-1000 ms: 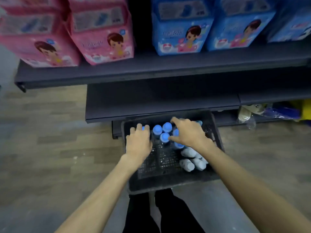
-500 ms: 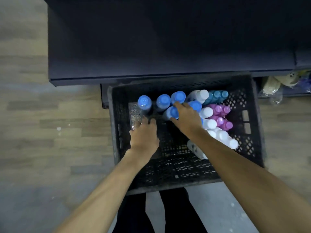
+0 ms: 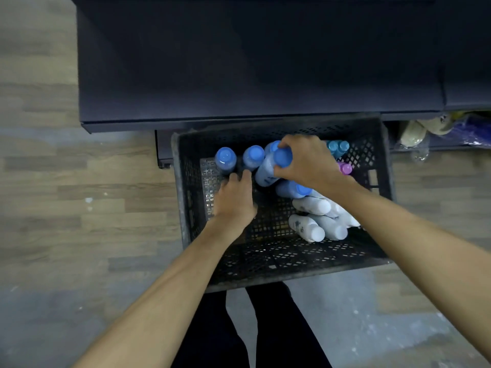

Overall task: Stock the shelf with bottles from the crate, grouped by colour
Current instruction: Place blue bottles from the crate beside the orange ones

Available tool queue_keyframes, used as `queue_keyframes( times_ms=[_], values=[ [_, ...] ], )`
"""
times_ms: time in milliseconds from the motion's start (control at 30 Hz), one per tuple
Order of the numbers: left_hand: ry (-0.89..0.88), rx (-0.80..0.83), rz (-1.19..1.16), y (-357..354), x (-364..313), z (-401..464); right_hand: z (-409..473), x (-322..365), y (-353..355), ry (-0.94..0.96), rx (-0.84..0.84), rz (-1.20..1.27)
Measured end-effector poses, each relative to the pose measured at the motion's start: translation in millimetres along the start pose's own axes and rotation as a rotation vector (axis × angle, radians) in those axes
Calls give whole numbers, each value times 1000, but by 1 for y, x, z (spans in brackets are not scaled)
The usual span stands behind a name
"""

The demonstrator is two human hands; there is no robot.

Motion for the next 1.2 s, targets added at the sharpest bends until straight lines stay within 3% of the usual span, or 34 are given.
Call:
queue_keyframes(
  times_ms=[267,500,733,1200],
  values=[
    [-74,-43,-188,68,-36,-20,-43,58,136,115,-132,42],
    [-90,-242,-429,132,-51,-47,-74,96,222,183,-267,124],
    [-72,-301,-435,183,-62,-65,-98,102,233,199,-401,567],
    [-246,-410,-320,299,-99,-134,-117,148,308,427,-581,335]
  ],
)
Point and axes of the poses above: each hand's wrist, its own z-axis towards the middle knuckle, its own y-axis out of the back of the hand, x = y × z, the point moved 4 cm from there along z, towards the middle knuckle, and after that the axes turned 6 degrees about y, right-handed, at the moved point
